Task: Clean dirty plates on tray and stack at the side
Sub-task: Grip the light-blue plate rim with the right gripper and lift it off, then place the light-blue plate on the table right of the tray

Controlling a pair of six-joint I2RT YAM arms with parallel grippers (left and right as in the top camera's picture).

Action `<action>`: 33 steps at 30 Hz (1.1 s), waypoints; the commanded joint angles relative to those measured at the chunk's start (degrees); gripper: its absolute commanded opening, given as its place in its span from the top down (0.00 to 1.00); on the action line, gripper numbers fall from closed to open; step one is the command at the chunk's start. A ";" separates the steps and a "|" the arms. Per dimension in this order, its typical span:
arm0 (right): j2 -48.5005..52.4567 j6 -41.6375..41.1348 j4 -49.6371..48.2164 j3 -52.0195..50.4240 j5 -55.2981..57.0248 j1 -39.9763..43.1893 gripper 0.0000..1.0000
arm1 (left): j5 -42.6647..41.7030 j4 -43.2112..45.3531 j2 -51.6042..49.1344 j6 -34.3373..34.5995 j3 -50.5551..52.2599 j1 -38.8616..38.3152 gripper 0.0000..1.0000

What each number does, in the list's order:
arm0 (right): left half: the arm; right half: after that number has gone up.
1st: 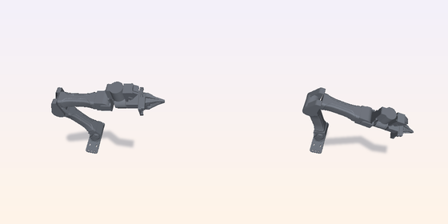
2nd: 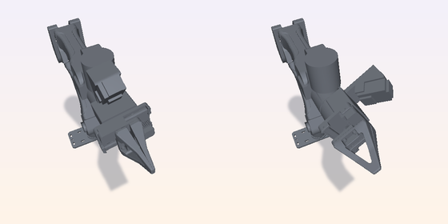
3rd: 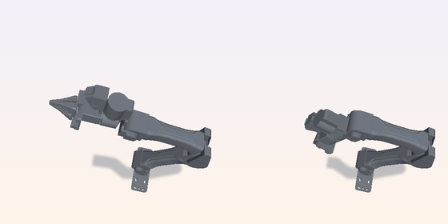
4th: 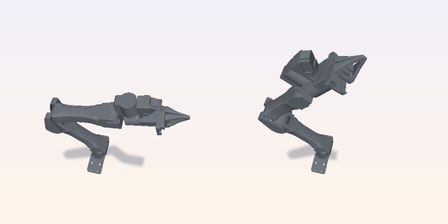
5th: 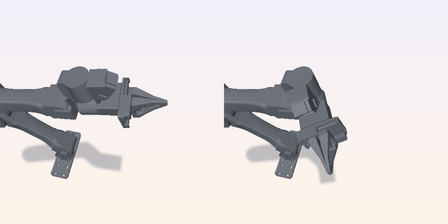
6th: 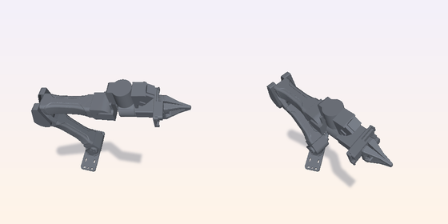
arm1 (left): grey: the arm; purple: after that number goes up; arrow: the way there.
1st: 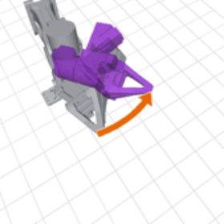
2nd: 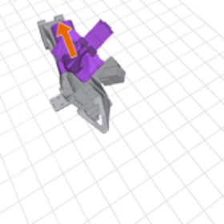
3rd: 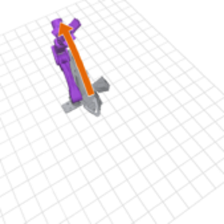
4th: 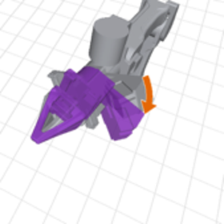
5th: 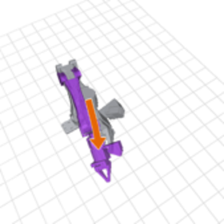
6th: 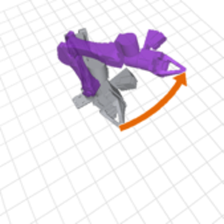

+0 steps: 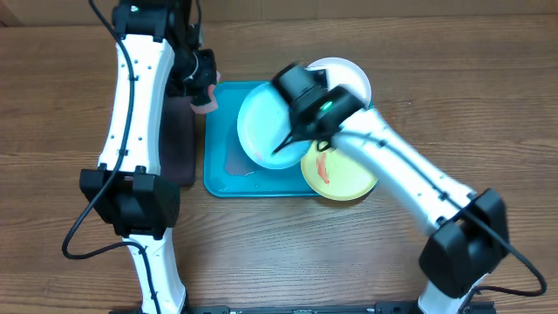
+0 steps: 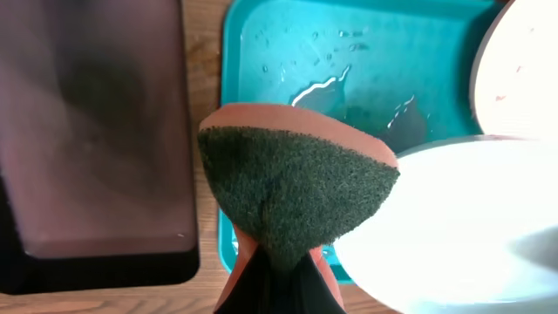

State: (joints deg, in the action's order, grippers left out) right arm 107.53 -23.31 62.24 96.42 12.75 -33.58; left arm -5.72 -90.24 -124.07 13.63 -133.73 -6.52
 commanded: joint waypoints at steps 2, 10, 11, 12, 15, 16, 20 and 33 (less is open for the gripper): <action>-0.44 7.19 1.86 0.31 -28.13 11.39 0.96 | 0.35 1.27 1.18 1.22 3.65 -0.83 0.96; -0.42 8.55 4.81 0.17 -29.88 32.04 0.96 | 0.33 4.70 1.18 1.68 7.74 -1.07 0.96; -0.42 8.33 4.50 -0.20 -28.37 34.49 0.96 | 0.33 4.96 1.18 1.68 7.93 -1.07 0.96; -0.42 8.33 4.20 -0.72 -27.54 36.52 0.96 | 0.33 5.07 1.18 1.70 8.00 -1.09 0.96; -0.42 8.09 2.01 -3.96 -25.81 42.40 0.96 | 0.33 5.42 1.18 1.86 8.00 -1.36 0.96; -0.42 8.11 1.11 -5.25 -25.68 43.95 0.96 | 0.33 5.49 1.18 1.86 8.00 -1.46 0.96; -0.42 6.49 -3.74 -11.47 -24.11 49.88 0.96 | 0.35 5.81 1.18 1.84 8.00 -2.12 0.96; -0.35 3.52 -20.59 -28.46 -24.11 54.80 0.93 | 0.35 8.48 1.18 1.86 8.00 -4.37 0.96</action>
State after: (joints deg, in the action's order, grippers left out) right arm 107.53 -19.25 42.92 69.23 -11.14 22.00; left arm -5.72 -82.19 -124.07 14.70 -125.97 -10.68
